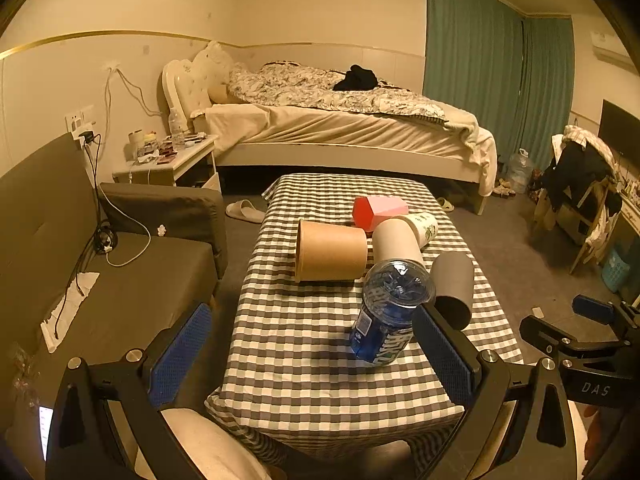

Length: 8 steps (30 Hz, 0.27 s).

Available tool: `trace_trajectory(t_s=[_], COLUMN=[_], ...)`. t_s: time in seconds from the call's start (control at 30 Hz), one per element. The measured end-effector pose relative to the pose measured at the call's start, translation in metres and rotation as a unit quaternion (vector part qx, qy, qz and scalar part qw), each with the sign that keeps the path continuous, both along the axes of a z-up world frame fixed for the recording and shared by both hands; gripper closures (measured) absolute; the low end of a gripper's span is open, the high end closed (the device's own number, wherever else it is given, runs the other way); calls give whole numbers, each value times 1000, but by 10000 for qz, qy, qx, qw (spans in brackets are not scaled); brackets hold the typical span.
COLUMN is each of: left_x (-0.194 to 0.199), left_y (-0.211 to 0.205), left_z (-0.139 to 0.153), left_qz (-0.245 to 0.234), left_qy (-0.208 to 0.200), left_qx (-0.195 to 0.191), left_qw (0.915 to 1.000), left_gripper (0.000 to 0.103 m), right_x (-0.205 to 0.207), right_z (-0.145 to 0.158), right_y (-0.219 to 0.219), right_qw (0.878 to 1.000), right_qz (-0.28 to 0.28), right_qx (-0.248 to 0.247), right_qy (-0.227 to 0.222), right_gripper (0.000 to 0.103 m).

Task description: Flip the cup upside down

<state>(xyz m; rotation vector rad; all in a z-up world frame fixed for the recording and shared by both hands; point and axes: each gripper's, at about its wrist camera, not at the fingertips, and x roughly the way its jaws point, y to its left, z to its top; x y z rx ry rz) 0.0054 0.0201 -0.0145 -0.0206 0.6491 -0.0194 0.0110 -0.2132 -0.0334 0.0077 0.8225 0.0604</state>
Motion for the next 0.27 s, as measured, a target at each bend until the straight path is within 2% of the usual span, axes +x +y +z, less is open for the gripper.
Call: trace_trajectory(t_s=[0.27], left_x=[1], left_y=[0], left_z=[0], left_qz=[-19], left_qy=[-1], left_qx=[8], left_qw=[10000], left_gripper=[0], right_x=[-1], right_z=[-2], right_y=[0], right_qw=[10000], right_qz=[-8], right_qx=[29], right_qy=[28], right_gripper=[0])
